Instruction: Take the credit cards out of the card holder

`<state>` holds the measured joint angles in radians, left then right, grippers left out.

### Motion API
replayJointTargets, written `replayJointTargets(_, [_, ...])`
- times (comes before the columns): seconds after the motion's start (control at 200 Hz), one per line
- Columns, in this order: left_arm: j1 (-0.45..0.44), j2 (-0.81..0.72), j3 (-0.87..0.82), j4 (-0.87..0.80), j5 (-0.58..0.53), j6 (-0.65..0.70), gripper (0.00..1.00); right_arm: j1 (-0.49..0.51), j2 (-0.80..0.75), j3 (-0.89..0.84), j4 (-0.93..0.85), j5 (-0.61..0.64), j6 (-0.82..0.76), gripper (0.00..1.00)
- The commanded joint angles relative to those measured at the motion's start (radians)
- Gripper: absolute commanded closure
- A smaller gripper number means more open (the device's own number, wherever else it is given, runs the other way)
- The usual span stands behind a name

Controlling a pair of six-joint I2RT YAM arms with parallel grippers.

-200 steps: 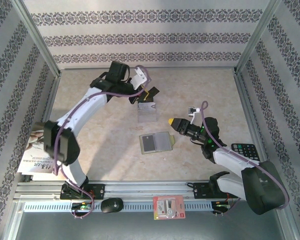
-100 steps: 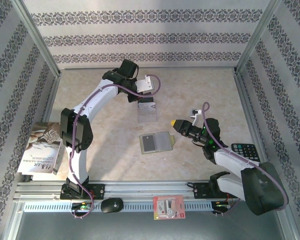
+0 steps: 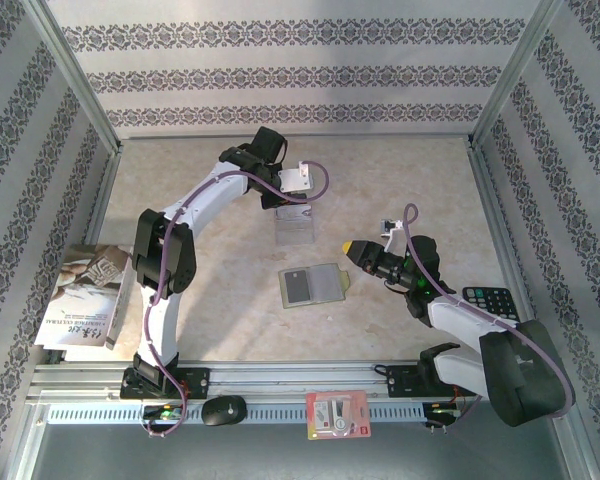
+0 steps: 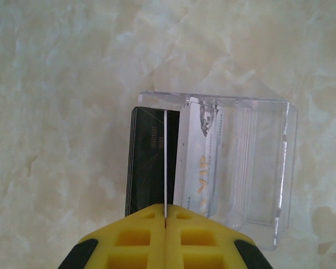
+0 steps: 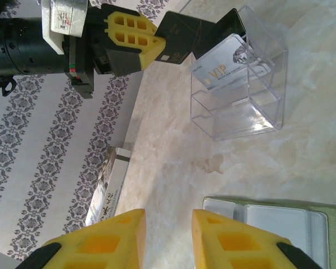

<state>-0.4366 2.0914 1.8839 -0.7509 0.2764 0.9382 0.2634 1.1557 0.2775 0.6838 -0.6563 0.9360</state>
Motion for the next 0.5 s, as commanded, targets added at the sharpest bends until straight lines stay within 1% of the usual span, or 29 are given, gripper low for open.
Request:
replayJointTargets(0.0, [-0.01,0.021,0.03,0.042,-0.019,0.038,1.0,-0.014,0.003,0.018,0.015,-0.019,-0.032,0.72])
replayJointTargets(0.25, [-0.011,0.046,0.047,0.048,-0.03,0.059,1.0,-0.013,-0.001,0.019,0.008,-0.019,-0.032,0.72])
replayJointTargets(0.495, [-0.014,0.05,0.024,0.072,-0.057,0.075,1.0,-0.016,-0.001,0.021,0.003,-0.018,-0.032,0.72])
